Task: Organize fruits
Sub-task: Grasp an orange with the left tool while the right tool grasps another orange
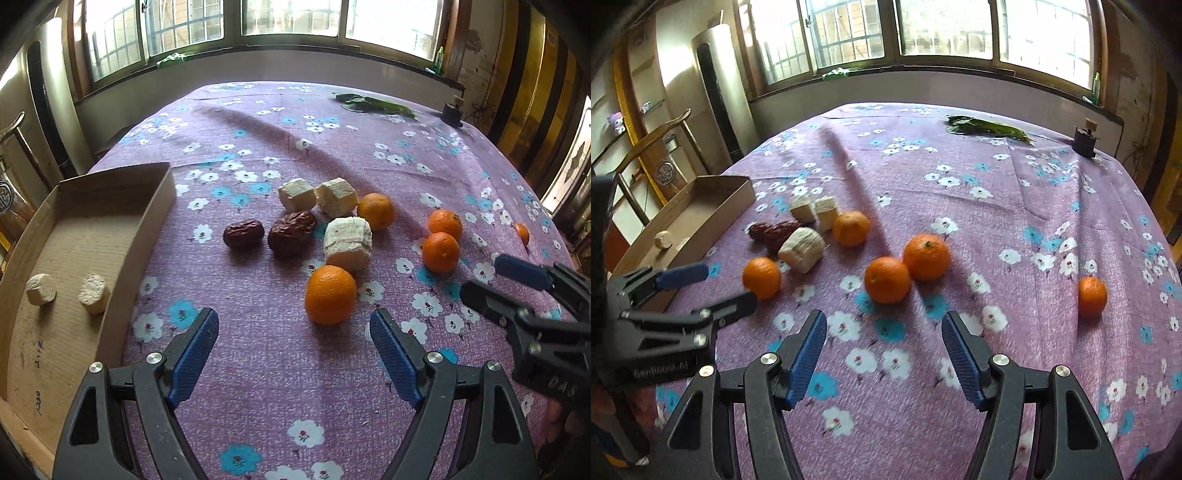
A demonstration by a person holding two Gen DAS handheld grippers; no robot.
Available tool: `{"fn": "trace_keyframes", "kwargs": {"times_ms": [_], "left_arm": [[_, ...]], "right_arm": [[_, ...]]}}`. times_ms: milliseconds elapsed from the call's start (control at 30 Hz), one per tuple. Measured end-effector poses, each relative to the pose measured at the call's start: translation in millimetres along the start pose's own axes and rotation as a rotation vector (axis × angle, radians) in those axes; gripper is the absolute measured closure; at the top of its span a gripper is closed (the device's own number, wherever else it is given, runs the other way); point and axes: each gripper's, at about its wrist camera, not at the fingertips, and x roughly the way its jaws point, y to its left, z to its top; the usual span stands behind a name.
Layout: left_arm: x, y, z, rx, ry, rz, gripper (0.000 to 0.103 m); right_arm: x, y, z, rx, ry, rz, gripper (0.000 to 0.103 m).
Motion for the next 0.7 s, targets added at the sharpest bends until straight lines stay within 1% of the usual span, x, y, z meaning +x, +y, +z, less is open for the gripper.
{"fn": "trace_keyframes", "kwargs": {"times_ms": [167, 200, 267, 333, 400, 433, 567, 600, 633, 667, 700], "left_arm": [[8, -2, 4, -0.001, 0.012, -0.003, 0.020], [10, -2, 5, 0.000, 0.013, -0.003, 0.020], [13, -2, 8, 0.001, 0.018, 0.001, 0.020], [16, -2, 10, -0.002, 0.024, 0.000, 0.020], [20, -2, 11, -0.001, 0.027, 0.002, 0.020], [21, -2, 12, -0.001, 0.028, 0.003, 0.020], [26, -3, 11, 0.004, 0.037, -0.005, 0.020], [27, -3, 10, 0.007, 0.039, -0.008, 0.022], [28, -4, 9, 0.008, 0.040, -0.012, 0.034], [26, -5, 9, 0.019, 0.025, 0.002, 0.046], [25, -5, 9, 0.019, 0.024, -0.023, 0.052]], "right_arm": [[16, 1, 13, -0.048, 0.023, -0.034, 0.034], [19, 3, 15, -0.062, 0.027, -0.041, 0.036], [25, 7, 18, -0.088, 0.039, -0.039, 0.040], [33, 10, 21, -0.107, 0.058, -0.035, 0.051], [38, 13, 22, -0.135, 0.054, -0.070, 0.052], [39, 13, 22, -0.139, 0.056, -0.075, 0.057], [37, 6, 20, -0.104, 0.065, -0.023, 0.064], [37, 4, 18, -0.094, 0.074, -0.010, 0.067], [35, 3, 16, -0.091, 0.071, -0.011, 0.067], [33, 3, 15, -0.092, 0.073, -0.019, 0.067], [31, 3, 13, -0.092, 0.073, -0.023, 0.067]]}}
